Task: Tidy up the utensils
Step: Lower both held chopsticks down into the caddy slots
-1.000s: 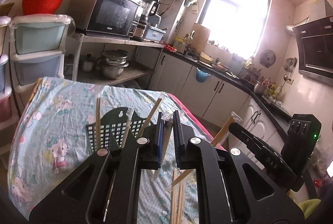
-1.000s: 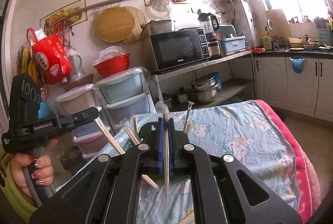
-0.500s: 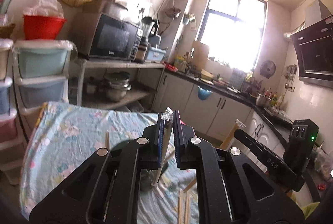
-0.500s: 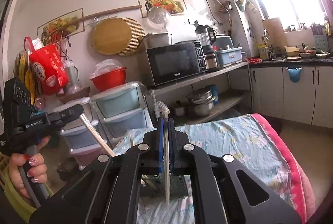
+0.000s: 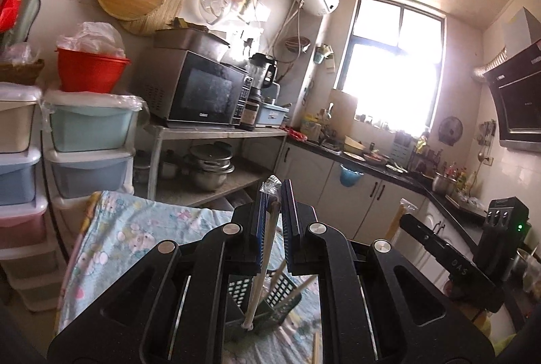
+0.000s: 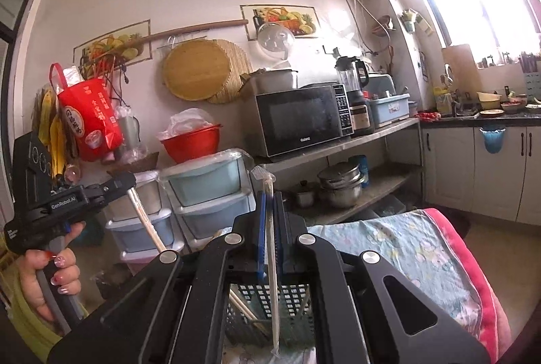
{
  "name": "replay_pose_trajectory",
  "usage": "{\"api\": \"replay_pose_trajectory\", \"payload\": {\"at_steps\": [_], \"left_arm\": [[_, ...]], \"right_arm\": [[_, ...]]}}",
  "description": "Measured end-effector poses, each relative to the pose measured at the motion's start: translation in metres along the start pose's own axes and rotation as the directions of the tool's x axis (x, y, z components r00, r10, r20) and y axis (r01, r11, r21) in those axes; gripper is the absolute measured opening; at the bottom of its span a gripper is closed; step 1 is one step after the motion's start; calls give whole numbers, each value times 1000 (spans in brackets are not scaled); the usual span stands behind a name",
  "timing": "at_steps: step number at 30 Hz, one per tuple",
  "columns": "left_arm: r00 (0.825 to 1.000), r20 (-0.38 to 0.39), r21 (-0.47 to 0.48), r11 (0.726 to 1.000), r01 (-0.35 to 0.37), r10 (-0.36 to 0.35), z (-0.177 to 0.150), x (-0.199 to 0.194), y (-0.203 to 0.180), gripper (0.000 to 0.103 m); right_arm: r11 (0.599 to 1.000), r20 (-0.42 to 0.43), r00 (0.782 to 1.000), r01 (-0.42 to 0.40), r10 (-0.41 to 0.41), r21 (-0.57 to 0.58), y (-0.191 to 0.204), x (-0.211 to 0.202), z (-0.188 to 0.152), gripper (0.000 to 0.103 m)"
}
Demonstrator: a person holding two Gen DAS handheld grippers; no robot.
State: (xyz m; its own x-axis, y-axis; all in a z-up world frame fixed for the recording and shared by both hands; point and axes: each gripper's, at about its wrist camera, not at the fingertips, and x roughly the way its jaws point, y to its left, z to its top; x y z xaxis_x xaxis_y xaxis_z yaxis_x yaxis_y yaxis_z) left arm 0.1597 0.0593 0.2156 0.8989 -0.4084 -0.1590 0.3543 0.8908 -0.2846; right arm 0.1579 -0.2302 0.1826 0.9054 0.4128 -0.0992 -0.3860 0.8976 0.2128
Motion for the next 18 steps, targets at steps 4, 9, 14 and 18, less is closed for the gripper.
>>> {"api": "replay_pose_trajectory", "payload": {"at_steps": [4, 9, 14, 18], "left_arm": [[1000, 6, -12, 1000, -9, 9, 1, 4, 8, 6], [1000, 1, -16, 1000, -15, 15, 0, 13, 15, 6], [1000, -17, -28, 999, -21, 20, -3, 27, 23, 6], [999, -34, -43, 999, -17, 15, -9, 39, 29, 6]], "right_arm": [[1000, 4, 1000, -15, 15, -8, 7, 9, 4, 4], [999, 4, 1000, -28, 28, -23, 16, 25, 10, 4], [999, 6, 999, -39, 39, -29, 20, 39, 13, 4], [998, 1, 999, -49, 49, -42, 24, 52, 12, 4]]}}
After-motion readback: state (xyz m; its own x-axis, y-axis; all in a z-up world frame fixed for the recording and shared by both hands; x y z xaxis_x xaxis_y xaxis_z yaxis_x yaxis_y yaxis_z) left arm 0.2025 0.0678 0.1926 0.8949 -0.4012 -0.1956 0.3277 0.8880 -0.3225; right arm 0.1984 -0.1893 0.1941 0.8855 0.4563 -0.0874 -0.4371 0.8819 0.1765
